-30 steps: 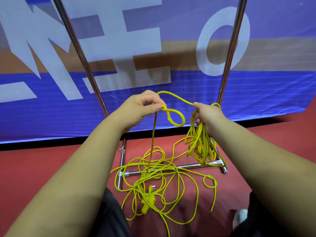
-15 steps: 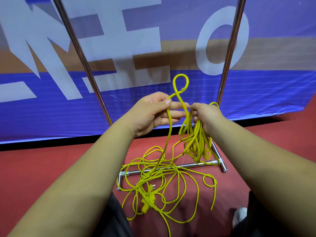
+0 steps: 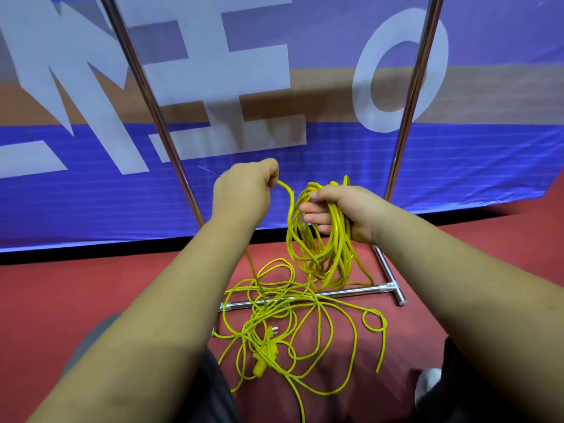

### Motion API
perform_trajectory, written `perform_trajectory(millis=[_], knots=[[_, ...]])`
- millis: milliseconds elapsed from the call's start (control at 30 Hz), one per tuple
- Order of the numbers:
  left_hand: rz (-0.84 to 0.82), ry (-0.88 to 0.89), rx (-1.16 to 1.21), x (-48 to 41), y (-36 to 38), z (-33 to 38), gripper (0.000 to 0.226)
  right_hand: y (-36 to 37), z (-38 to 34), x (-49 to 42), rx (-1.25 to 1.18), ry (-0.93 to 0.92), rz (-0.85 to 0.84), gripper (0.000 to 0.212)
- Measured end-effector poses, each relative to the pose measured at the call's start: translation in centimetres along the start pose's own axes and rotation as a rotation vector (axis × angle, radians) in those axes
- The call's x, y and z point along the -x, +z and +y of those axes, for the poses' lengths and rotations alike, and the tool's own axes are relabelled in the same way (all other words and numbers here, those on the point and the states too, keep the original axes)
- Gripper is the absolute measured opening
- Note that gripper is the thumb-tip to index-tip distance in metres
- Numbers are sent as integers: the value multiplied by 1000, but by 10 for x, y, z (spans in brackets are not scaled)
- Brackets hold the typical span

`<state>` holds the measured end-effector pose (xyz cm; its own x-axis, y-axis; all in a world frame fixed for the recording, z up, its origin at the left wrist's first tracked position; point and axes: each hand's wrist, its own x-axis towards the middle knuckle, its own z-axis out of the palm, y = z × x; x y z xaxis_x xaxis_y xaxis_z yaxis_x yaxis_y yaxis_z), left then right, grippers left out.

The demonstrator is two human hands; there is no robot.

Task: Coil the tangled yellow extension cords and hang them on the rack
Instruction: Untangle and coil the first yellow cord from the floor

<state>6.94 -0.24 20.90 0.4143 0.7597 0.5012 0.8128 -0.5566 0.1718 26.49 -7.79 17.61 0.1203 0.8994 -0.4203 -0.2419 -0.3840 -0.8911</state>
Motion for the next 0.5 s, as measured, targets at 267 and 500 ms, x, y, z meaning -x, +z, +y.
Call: perform_trajectory(millis=[267, 500], knots=[[-193, 87, 282, -9, 13, -5, 40, -3, -2, 6, -13, -1, -118, 28], [-332, 152, 113, -8, 17, -6, 55, 3, -7, 12, -89, -11, -89, 14]])
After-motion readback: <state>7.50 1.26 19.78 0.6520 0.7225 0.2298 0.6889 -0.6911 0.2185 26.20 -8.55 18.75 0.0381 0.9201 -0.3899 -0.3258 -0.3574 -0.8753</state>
